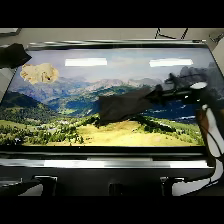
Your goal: Fold the clothes and pants, and hang the long-sleeved shirts on hangers.
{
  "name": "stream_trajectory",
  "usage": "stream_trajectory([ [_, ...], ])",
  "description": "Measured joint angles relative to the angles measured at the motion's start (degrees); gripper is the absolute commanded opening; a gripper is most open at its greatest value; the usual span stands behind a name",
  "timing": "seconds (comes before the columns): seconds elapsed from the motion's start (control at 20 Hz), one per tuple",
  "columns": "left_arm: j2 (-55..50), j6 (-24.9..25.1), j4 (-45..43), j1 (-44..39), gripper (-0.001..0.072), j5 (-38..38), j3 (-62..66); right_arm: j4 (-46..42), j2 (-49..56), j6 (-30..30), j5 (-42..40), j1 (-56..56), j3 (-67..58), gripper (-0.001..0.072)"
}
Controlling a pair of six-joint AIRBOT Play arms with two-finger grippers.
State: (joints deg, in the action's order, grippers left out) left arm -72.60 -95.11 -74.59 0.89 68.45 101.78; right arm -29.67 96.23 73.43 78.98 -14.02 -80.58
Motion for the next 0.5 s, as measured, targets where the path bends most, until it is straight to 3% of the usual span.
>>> stream_trajectory([
  [0.25,0.0,0.0,0.0,0.0,0.0025,-0.35,0.0,-9.51,-4.63,8.11,5.38,-15.74,-13.05,0.0039],
  [0.5,0.0,0.0,0.0,0.0,0.0025,-0.46,0.0,-13.25,-7.91,14.12,7.45,-30.56,-20.52,0.0039],
])
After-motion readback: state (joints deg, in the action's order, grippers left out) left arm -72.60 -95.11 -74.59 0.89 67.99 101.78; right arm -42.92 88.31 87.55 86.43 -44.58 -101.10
